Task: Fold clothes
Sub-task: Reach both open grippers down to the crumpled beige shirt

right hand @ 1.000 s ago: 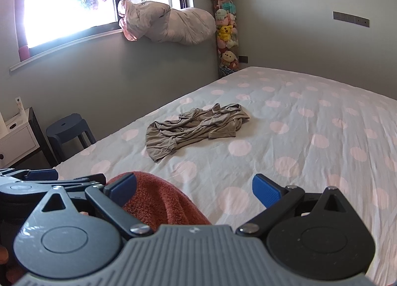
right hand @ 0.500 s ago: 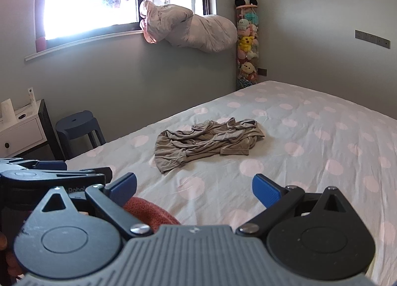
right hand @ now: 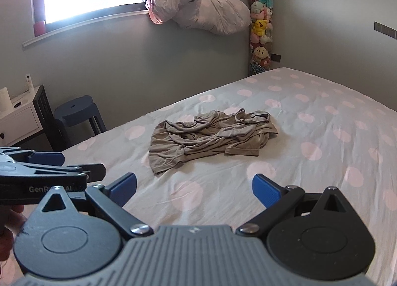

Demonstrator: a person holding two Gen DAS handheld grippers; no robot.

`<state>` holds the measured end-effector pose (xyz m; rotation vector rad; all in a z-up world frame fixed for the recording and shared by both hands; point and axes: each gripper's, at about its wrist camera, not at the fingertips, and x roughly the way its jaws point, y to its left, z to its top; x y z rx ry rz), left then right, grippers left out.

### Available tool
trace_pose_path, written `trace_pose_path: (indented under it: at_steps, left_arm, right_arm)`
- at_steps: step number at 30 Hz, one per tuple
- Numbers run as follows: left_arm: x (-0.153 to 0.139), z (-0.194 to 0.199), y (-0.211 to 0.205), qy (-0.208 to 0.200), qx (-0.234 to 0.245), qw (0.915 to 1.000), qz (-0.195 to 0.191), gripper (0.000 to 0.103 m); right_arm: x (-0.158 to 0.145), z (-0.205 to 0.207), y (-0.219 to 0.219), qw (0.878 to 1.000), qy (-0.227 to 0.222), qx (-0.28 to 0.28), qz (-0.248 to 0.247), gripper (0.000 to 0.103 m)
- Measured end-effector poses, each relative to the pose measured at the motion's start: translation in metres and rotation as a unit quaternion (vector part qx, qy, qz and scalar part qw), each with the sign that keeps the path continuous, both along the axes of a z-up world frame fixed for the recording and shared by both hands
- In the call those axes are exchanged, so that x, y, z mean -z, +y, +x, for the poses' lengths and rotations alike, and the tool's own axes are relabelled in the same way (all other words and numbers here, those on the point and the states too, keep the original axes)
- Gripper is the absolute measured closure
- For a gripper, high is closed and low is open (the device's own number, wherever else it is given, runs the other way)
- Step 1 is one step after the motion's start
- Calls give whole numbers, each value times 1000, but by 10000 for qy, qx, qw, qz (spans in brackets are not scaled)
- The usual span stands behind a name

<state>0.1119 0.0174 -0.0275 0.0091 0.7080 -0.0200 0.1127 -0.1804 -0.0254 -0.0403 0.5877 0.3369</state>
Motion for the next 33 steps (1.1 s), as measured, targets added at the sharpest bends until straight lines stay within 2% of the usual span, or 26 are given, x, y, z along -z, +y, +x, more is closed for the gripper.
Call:
trace_pose_path:
  at_steps: [4,8,12,15,19,25,27,29,31,32,33]
  left_arm:
    - [12,31,10,164,100,9998,-65,28]
    - [30,72,24,439,200,9979,-432,28]
    - [53,113,29,531,171,9978,-346,28]
    - [76,145,33,719,53,9969,-306,28]
    - [102,186,34,864,-191,9960,-131,28]
    - [130,235,37,1044,-513,9930,-197,29]
    - [138,245,36,1107,-590,9919,-198,33]
    - [145,252,35,1157,-626,9908,-321,45]
    - [150,256,32,1127,-679,9903,-441,52]
    - [149,257,28,1089,-621,9913,-410,66]
    - [148,257,22,1065,-504,9924,-344,74]
  right_arm:
    - [17,34,0,9996,234,-167,-62,3]
    - [36,71,1,9985,364,-384,-150,4]
    - [57,114,3,9974,391,-477,-364,8]
    - [74,151,-2,9971,446,-374,-480,19]
    - [98,204,-15,9970,587,-154,-477,20]
    - [122,271,-36,9960,782,332,-259,21]
    - [129,286,-38,9954,856,387,-171,28]
    - [136,300,-37,9946,947,404,-97,46]
    - [143,311,-34,9933,1089,384,31,52]
    - [145,313,-32,9931,1099,395,69,55]
    - [143,312,-32,9932,1094,396,106,60]
